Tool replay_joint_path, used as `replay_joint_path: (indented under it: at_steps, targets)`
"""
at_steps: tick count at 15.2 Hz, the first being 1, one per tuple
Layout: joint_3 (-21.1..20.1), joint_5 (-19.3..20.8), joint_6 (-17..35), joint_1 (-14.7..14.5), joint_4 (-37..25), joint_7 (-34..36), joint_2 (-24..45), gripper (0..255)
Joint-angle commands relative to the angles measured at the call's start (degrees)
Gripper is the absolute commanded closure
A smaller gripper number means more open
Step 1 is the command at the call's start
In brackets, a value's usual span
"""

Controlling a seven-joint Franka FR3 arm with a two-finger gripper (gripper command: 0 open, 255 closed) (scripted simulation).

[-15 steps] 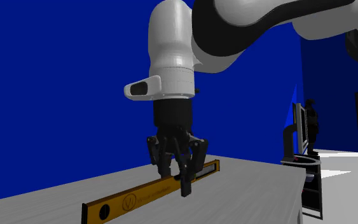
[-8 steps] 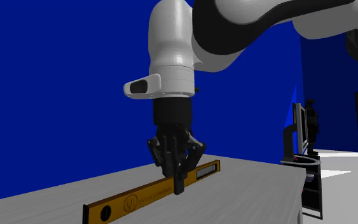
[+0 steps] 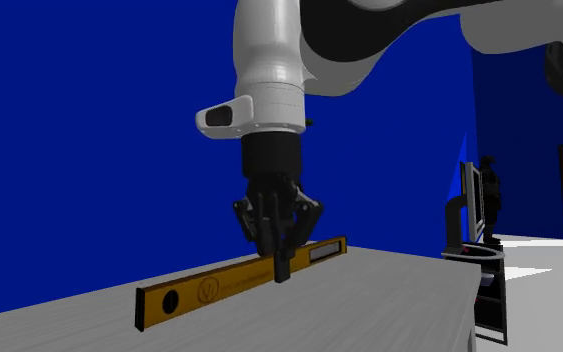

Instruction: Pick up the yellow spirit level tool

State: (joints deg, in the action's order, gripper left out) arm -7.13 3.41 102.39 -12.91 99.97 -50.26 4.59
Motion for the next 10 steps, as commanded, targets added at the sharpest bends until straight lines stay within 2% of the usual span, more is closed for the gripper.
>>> replay_joint_path:
  at_steps: [1,8,10]
  targets:
    - [0.03,-0.01,-1.58,0.03,-1.65,-0.15,0.08,255]
    - [-0.02,-0.02,-7.03,-0.04,-7.34,-0.36,0.31,255]
    - [-0.02,-0.02,-7.16,-0.04,-7.47,-0.37,0.32,255]
